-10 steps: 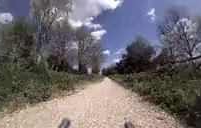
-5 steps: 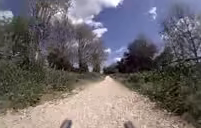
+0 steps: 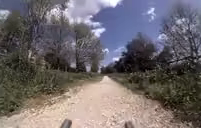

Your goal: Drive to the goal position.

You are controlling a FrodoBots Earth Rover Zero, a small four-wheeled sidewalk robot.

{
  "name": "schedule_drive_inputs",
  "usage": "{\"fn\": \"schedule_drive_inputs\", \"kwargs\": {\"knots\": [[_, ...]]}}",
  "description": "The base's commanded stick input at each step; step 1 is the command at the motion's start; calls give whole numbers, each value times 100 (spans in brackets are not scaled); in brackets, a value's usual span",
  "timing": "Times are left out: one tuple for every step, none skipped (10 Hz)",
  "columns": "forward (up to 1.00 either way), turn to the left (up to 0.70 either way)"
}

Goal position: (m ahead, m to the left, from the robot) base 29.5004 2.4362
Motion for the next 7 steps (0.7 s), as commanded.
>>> {"fn": "schedule_drive_inputs", "kwargs": {"knots": [[85, 0], [85, -5], [85, -32], [85, 0], [85, 0], [85, 0], [85, -23]]}}
